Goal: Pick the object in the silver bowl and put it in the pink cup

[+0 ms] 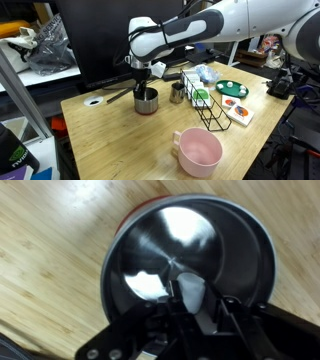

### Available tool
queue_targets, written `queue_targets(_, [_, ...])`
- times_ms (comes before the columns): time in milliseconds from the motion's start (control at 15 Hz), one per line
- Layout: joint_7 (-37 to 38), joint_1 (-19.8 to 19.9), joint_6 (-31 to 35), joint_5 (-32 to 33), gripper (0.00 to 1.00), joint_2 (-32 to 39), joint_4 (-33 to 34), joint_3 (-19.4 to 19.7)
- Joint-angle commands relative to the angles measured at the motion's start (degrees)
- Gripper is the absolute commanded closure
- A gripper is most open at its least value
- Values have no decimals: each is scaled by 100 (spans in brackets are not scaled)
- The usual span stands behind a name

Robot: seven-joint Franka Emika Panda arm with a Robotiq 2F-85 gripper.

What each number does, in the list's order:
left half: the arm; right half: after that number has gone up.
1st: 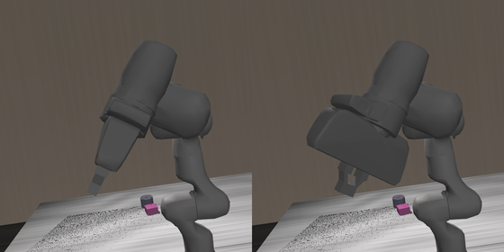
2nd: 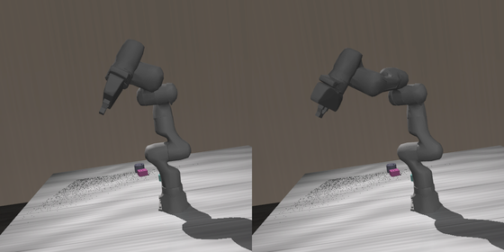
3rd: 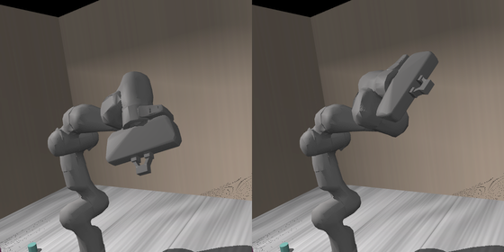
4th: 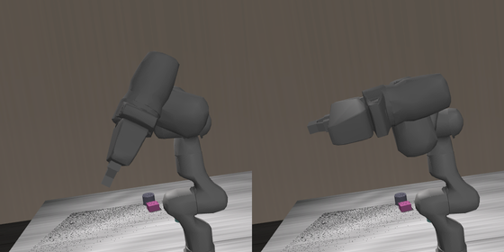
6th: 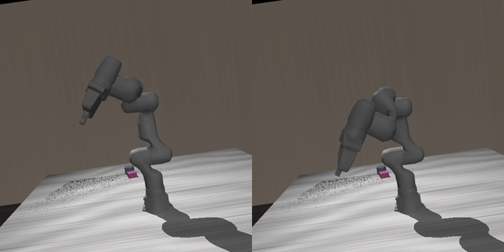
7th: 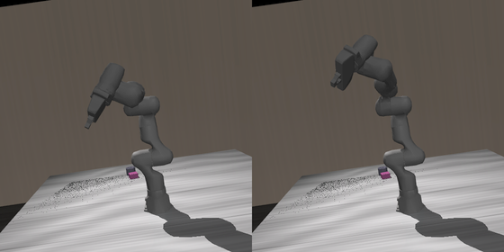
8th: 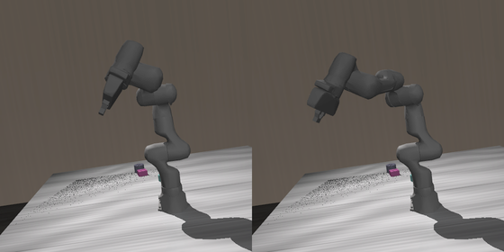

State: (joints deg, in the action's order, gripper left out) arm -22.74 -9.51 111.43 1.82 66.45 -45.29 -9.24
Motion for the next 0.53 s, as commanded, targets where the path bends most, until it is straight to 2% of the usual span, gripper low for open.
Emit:
queue_targets(0, [83, -3, 25, -19, 93, 4, -46, 4])
queue_targets(467, [463, -54, 283, 68, 94, -303, -430, 67])
